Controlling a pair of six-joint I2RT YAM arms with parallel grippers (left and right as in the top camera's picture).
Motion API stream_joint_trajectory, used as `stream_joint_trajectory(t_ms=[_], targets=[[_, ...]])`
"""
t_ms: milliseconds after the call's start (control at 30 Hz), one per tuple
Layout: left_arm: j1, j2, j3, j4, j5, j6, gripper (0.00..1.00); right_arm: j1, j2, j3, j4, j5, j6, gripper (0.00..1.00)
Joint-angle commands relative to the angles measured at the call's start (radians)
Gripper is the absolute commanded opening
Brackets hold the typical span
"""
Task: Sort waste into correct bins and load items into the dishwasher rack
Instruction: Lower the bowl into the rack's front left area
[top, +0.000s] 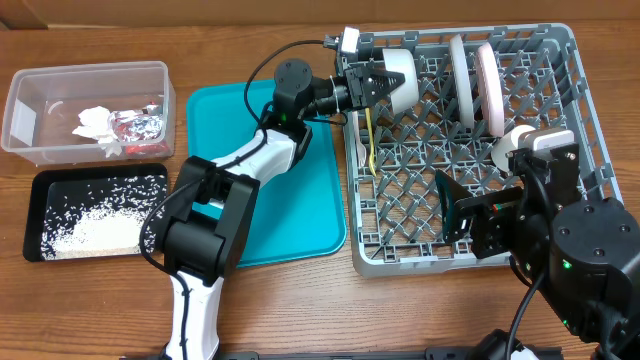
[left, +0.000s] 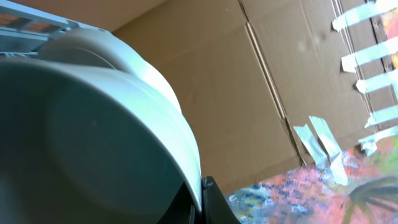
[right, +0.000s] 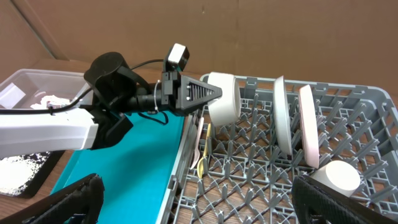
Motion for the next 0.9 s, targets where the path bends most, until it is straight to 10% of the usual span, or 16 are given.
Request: stream_joint_trajectory(t_ms=[0,867], targets=[[-0.032,0.004,-0.004,0.021,0.006,0.044,0.04,-0.002,-0.007,0.007,0.005,0.010,0.000,1.00],[-0.087,0.022,-0.035,-0.014,-0.028,0.157,0.05,-0.002,-0.007,0.007,0.005,0.010,0.000,1.00]])
